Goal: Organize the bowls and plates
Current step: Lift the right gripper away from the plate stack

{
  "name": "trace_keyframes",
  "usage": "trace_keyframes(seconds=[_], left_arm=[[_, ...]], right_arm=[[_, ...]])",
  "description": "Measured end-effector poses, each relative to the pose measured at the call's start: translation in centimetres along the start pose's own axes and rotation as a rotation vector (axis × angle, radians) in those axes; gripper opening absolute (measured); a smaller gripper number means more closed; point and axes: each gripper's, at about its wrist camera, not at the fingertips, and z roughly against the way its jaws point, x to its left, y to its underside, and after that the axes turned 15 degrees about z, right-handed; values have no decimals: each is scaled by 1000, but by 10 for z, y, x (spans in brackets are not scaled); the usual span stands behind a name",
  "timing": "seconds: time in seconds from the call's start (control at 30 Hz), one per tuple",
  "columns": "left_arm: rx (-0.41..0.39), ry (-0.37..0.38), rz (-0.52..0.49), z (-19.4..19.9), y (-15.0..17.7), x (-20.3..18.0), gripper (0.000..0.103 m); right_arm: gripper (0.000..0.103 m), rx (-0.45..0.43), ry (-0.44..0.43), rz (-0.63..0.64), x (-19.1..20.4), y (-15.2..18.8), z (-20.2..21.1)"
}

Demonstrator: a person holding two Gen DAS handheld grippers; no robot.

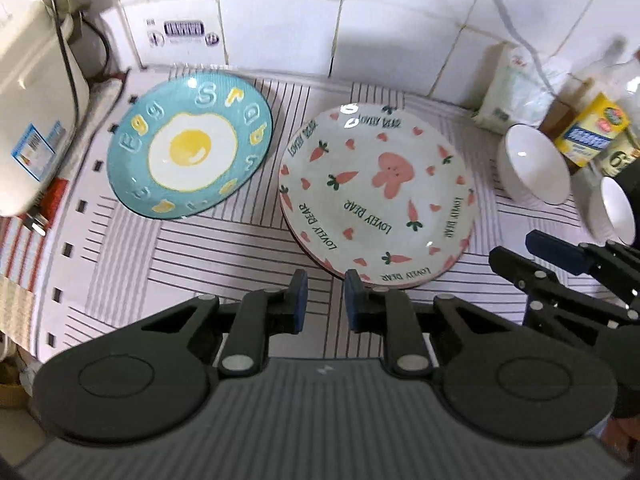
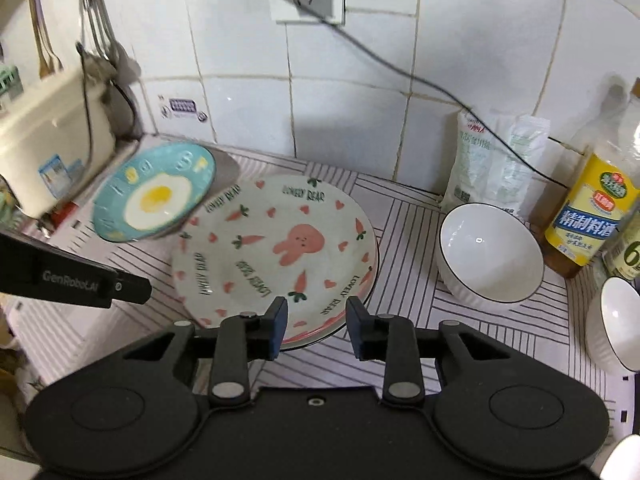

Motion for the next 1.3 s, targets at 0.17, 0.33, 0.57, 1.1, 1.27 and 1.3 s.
trace_keyframes(seconds=[0.17,0.33,0.57,1.1,1.27,1.3], left_arm=[[-18,37,-18,33,10,0,19],[-42,51,-68,62,21,-2,24],[-95,22,-108,90,34,-2,41],[-112,2,-65,110,30,20,75],[-135,-3,-61,110,22,30,90],[-142,-5,-60,111,20,32,91]], right_arm=[[41,3,-6,6,3,1,24],[49,6,-11,21,8,-1,48],[57,3,-19,17,14,-4,76],[88,11,-75,-10,17,-14,95],[88,-1,-100,-15,21,-19,90],[88,-10,-104,-13,23,-20,88]])
